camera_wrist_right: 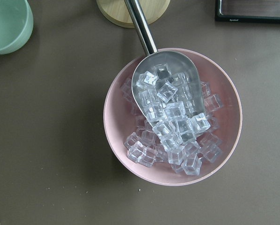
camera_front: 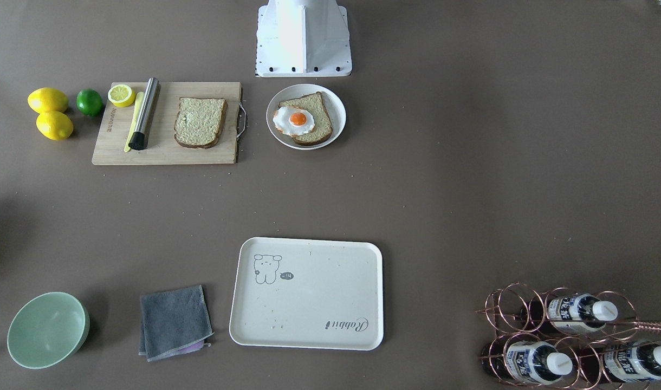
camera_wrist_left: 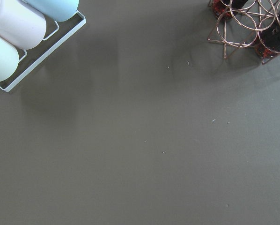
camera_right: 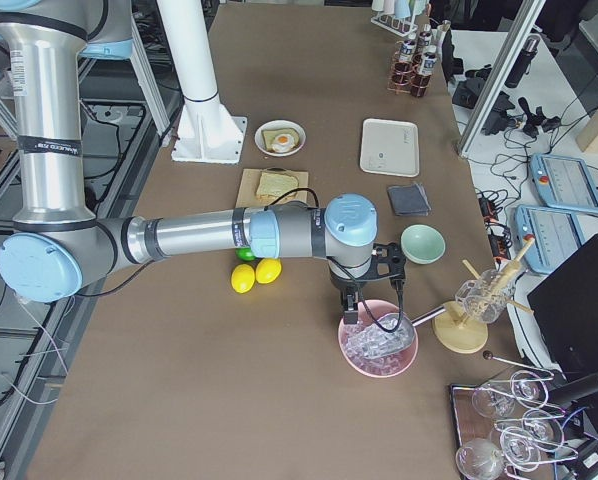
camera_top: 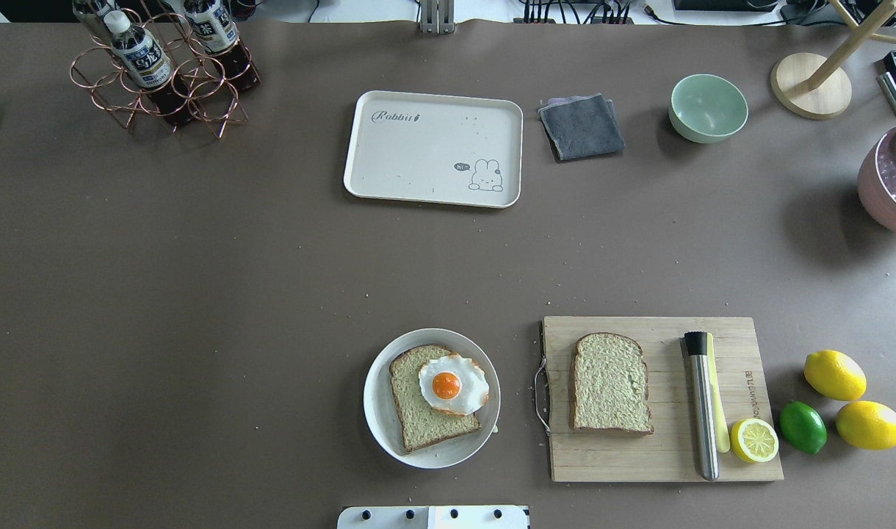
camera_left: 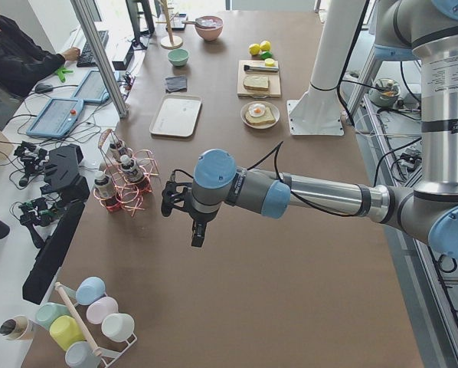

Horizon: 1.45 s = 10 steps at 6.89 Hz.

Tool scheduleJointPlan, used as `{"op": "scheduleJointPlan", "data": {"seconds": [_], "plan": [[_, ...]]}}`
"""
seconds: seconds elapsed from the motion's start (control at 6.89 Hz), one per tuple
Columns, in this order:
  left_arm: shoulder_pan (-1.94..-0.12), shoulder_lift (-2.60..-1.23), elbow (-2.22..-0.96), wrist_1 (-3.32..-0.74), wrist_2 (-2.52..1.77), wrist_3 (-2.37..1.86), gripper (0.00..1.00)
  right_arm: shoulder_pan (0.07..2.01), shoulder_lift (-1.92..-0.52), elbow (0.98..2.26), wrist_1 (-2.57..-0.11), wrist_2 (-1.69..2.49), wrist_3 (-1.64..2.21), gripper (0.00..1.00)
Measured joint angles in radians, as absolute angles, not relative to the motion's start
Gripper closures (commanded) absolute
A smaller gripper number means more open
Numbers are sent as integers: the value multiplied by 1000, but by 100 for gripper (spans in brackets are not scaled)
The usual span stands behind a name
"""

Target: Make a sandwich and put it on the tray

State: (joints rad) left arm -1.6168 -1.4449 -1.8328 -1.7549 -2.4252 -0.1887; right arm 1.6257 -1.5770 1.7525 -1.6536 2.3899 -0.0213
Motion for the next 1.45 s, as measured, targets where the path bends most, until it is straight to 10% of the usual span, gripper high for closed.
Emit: {"op": "scheduleJointPlan", "data": {"seconds": [1.45], "plan": [[-1618,-1435,-1837,-1760,-2426,-187,3,1626,-1601,1762,-1654,2404,-28,0]]}}
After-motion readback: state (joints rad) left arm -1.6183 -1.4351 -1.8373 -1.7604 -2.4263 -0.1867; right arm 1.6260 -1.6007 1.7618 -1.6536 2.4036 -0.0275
